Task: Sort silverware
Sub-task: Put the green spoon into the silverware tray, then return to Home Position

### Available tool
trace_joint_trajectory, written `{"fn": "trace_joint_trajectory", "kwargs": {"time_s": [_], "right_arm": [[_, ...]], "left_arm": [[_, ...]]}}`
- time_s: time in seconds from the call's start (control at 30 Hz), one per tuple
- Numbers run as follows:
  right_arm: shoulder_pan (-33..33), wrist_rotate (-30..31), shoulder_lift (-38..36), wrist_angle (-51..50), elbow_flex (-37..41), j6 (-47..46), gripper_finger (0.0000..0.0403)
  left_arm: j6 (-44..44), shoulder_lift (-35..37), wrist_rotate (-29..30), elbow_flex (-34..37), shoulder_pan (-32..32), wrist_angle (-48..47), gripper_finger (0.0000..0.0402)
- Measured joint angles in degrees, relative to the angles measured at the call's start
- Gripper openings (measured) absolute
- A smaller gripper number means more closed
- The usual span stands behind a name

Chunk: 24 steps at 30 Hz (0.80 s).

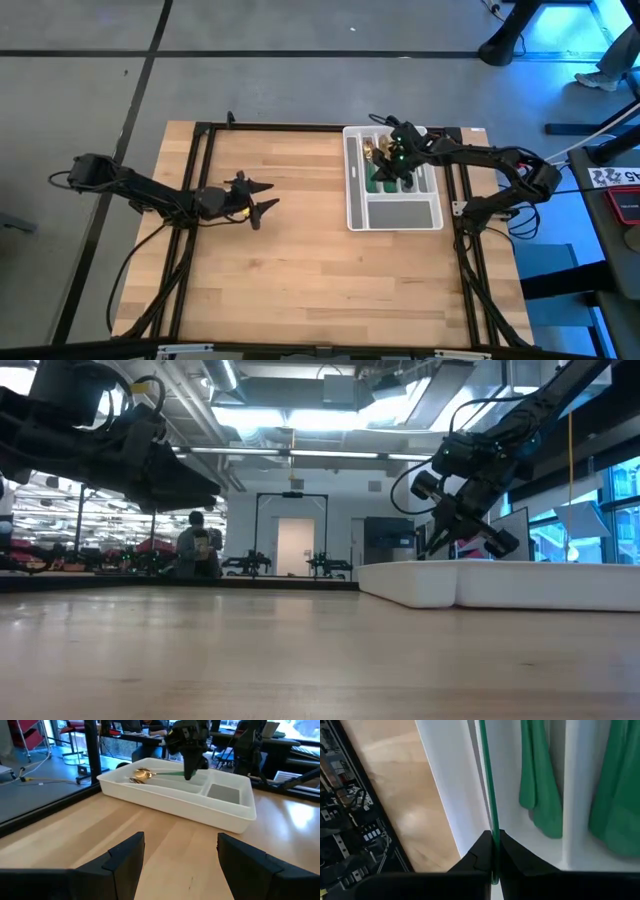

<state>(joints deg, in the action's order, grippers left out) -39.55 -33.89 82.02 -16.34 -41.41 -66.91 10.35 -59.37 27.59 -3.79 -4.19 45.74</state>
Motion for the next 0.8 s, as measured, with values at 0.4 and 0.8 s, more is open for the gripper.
{"fn": "trace_joint_trajectory", "kwargs": {"time_s": [0.4, 0.8], "right_arm": [[0.85, 2.69, -0.02, -0.09, 0.0, 8.19, 0.0021], [-0.36, 0.27, -0.95, 2.57, -0.21, 7.28, 0.0176]], "left_arm": [[0.18, 0.0, 0.0, 0.0, -1.44, -0.07, 0.0235], [0.2, 0.0, 0.0, 0.0, -1.44, -0.65, 0.0235]]}}
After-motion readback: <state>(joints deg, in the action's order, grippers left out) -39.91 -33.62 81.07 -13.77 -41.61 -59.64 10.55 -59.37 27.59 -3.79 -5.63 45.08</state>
